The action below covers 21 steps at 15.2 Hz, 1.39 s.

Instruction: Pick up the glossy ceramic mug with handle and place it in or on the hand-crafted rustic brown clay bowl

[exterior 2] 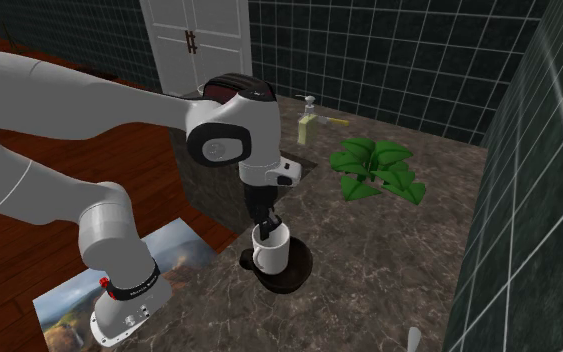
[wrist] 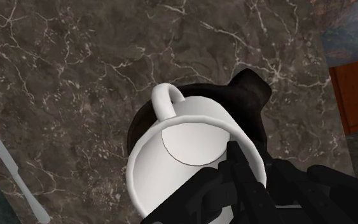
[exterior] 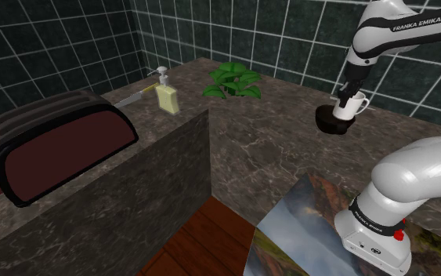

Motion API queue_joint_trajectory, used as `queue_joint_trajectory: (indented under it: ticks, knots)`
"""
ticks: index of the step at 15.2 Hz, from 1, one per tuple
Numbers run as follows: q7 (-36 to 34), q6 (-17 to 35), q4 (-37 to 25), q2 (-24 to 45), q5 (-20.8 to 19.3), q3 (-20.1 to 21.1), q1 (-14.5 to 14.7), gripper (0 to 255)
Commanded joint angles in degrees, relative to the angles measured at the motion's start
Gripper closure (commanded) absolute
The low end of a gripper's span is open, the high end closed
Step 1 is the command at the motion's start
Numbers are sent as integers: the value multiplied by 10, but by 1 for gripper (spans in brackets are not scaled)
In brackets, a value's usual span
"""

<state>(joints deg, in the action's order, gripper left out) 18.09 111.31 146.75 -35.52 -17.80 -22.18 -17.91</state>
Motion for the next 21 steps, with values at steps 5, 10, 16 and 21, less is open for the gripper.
queue_joint_trajectory:
  ticks: [5, 10, 16, 21]
  knots:
    - [0, 4, 3, 1, -1, -1, 0, 255]
    - [0, 4, 3, 1, -1, -1, 0, 0]
    - [2, -73, -60, -12, 14, 18, 6, 0]
    - [2, -72, -60, -12, 14, 18, 6, 0]
